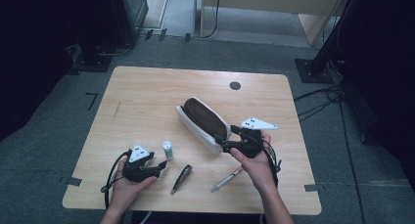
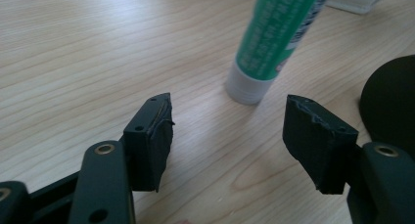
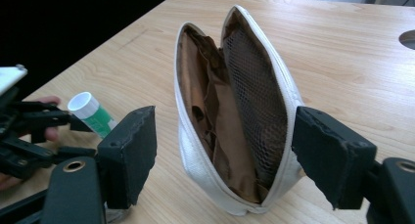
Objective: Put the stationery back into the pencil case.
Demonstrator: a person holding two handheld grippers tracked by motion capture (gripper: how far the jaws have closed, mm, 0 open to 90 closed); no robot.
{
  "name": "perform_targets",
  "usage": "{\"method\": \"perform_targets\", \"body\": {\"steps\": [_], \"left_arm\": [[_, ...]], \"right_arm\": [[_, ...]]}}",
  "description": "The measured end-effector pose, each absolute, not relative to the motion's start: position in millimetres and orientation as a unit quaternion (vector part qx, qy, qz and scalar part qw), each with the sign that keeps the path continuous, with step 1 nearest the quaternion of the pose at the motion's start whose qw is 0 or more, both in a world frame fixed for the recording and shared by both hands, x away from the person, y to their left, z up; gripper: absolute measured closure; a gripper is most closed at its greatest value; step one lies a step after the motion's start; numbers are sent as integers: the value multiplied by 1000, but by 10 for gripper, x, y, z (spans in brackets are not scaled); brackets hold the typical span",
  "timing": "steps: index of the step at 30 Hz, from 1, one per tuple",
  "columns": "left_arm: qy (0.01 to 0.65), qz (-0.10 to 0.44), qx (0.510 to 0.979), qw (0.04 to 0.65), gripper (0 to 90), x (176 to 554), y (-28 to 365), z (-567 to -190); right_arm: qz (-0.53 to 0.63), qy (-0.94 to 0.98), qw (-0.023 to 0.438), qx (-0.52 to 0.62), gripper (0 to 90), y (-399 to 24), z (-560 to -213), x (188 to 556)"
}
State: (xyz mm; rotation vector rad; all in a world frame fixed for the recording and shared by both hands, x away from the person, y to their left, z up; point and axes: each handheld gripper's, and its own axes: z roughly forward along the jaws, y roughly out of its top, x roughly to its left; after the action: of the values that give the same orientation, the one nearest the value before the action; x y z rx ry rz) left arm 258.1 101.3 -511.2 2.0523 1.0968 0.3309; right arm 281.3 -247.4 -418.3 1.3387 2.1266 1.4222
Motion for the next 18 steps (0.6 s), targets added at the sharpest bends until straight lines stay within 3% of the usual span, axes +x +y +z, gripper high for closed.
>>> {"method": "perform_targets", "body": {"steps": [18], "left_arm": [[429,146,813,365,525,2733,687,-5137]], "right_arm": [[503,736,122,437,354,-2355,-4201,2755]]}}
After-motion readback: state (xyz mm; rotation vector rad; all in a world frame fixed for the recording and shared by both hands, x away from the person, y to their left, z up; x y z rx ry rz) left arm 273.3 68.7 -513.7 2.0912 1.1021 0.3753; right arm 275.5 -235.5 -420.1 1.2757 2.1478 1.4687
